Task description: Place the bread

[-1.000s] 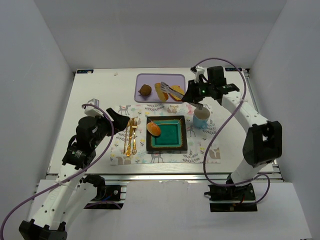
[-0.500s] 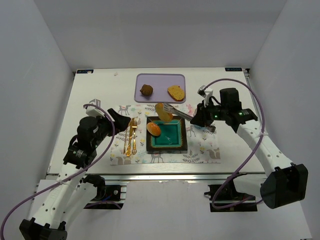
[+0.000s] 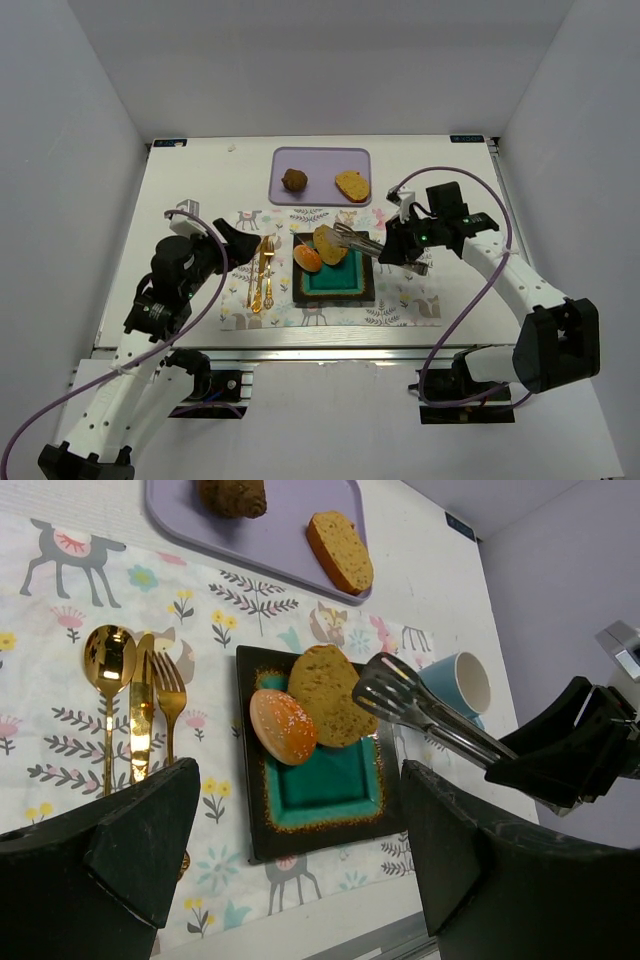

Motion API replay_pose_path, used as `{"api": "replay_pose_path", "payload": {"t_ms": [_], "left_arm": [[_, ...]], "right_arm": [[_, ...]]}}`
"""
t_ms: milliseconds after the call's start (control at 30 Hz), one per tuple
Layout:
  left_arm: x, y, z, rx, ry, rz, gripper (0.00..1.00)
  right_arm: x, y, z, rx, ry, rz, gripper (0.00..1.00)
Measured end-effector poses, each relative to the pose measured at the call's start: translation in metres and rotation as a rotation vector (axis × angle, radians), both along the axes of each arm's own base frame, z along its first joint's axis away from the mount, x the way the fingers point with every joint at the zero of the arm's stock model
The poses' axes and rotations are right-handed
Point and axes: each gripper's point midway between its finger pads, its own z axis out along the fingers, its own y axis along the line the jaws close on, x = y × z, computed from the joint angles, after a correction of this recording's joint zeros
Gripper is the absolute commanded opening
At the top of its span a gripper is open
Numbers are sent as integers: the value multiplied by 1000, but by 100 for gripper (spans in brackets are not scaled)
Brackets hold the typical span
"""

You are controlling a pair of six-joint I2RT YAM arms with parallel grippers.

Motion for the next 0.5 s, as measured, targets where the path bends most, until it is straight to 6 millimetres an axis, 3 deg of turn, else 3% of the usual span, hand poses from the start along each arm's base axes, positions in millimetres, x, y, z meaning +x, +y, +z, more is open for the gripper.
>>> {"api": "replay_pose_path", "payload": {"t_ms": [500], "left_arm": [[-1,1,3,-4,-11,2,90]], "right_arm": [[42,-1,30,-16,-175,-65,41]]}}
